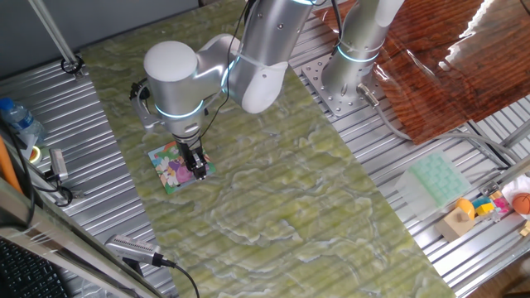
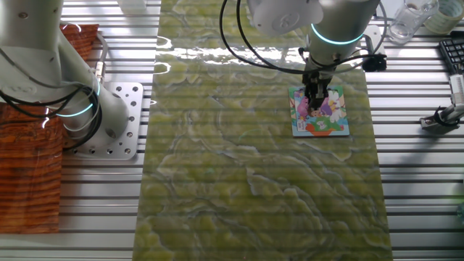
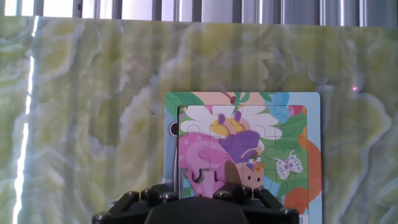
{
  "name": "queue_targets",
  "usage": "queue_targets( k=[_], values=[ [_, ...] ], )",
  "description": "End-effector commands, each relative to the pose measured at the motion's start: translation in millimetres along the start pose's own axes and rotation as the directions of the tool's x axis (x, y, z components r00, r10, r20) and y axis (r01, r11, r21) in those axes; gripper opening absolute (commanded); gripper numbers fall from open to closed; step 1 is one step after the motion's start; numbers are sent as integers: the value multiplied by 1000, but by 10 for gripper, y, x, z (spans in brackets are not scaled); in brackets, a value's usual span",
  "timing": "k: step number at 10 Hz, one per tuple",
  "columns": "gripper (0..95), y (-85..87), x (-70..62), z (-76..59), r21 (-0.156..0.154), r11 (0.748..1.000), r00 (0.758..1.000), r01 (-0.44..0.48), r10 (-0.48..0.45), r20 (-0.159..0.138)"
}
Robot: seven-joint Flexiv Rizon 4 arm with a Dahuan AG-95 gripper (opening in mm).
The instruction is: Assemble one piece of a puzzle
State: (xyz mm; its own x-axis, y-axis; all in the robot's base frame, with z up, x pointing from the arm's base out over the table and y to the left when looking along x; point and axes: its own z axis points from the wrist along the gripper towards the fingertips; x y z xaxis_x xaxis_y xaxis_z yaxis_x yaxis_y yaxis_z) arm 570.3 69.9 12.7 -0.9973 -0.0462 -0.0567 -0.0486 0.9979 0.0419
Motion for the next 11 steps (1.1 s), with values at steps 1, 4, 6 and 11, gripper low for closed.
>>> queue_targets(
  k=[1, 4, 6, 11],
  values=[
    [570, 2, -4, -4, 1, 1000, 1000, 0, 0, -1],
    [570, 4, -11, 4, -1, 1000, 1000, -2, 2, 0],
    [570, 19, -14, 9, -3, 1000, 1000, -2, 2, 2],
    [570, 72, -4, 25, 0, 1000, 1000, -3, 3, 1]
  ],
)
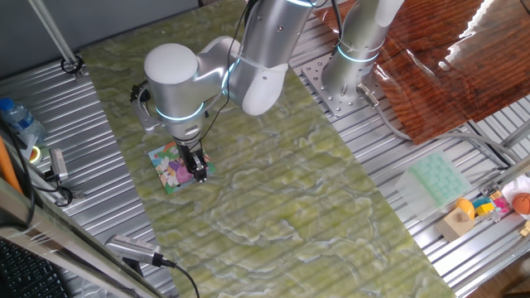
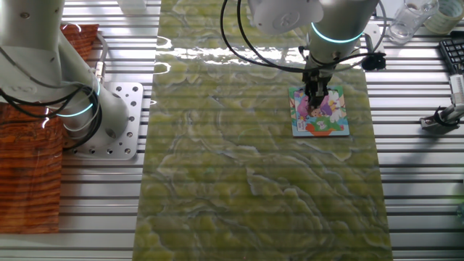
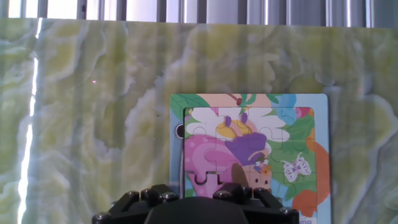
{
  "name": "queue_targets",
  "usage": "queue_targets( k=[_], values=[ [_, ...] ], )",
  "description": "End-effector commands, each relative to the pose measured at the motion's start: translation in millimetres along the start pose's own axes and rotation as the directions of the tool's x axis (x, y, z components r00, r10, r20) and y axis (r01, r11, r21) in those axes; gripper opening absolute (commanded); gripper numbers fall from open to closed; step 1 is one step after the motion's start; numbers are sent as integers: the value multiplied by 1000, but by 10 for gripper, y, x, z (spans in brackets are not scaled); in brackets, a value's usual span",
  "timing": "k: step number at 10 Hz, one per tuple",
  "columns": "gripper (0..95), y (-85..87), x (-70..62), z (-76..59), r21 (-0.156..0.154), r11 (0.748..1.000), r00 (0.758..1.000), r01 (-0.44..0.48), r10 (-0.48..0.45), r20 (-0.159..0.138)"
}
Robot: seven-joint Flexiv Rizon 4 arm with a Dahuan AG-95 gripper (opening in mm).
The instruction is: Assemble one piece of a puzzle
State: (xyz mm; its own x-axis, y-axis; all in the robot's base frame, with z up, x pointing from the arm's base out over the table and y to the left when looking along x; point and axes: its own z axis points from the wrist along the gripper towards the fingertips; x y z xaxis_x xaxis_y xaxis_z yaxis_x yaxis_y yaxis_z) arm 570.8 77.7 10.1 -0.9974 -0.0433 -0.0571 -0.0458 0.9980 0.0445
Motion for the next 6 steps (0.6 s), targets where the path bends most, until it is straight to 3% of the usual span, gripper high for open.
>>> queue_targets(
  k=[1, 6],
  values=[
    [570, -5, 6, -4, 6, 1000, 1000, 1, -1, -2],
    [570, -20, 4, -39, 19, 1000, 1000, 15, -15, -12]
  ],
)
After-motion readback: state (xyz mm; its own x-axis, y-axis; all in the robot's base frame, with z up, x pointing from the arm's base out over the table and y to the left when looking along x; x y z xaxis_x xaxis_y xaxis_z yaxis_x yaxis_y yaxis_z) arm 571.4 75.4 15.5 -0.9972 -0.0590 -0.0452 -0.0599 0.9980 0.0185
